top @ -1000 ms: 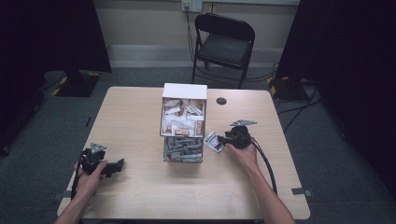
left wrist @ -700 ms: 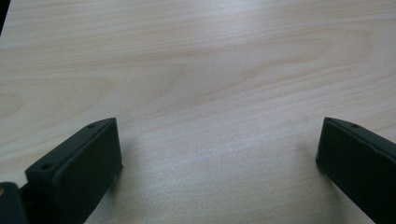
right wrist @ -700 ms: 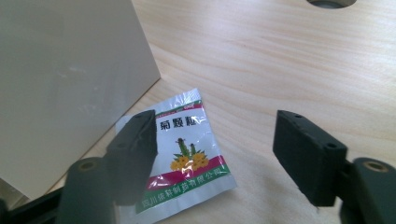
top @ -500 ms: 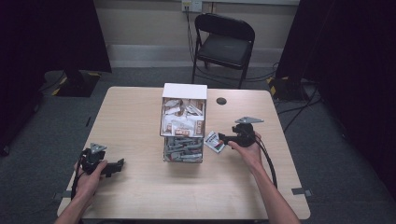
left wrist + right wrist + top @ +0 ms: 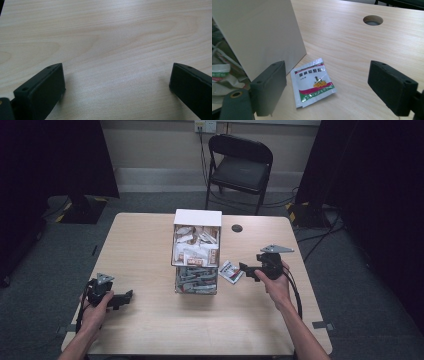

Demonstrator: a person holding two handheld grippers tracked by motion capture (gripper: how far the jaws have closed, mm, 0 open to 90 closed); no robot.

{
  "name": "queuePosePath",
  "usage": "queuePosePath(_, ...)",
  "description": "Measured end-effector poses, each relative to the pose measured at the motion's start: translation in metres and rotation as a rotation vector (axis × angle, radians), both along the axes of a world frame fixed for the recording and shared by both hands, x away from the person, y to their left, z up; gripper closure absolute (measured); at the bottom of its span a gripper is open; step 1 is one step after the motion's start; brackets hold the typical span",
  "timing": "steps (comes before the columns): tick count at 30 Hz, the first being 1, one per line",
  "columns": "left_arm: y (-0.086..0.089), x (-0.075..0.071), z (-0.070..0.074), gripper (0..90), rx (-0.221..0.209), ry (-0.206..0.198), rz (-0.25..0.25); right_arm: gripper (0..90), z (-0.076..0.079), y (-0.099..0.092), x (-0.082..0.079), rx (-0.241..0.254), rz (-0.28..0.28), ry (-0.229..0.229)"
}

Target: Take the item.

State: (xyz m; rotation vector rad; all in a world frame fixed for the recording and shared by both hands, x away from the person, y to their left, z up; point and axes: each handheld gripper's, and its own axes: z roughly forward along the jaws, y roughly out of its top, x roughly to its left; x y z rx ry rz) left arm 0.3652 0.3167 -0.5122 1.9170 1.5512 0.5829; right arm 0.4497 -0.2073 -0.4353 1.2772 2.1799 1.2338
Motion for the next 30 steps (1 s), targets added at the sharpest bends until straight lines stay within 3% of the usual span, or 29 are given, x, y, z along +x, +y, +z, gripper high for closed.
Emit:
queuePosePath(8,0.000,0.000,0.000,0.0,0.000,0.000,0.000,14.7,0.006,-0.018,-0.020,0.009,-0.023,-0.008)
queuePosePath(12,0.000,0.000,0.000,0.0,0.000,0.000,0.000,15.0,0.008,-0.031,-0.028,-0.017,-0.061,-0.016)
queuePosePath(17,0.000,0.000,0.000,0.0,-0.001,0.000,-0.001,14.6,0.011,-0.052,-0.038,0.002,-0.088,-0.030)
queuePosePath(25,0.000,0.000,0.000,0.0,-0.001,0.000,-0.001,14.3,0.007,-0.078,-0.053,0.009,-0.140,-0.009)
queuePosePath(30,0.000,0.000,0.000,0.0,-0.001,0.000,-0.002,14.2,0.003,-0.091,-0.058,-0.059,-0.203,0.021)
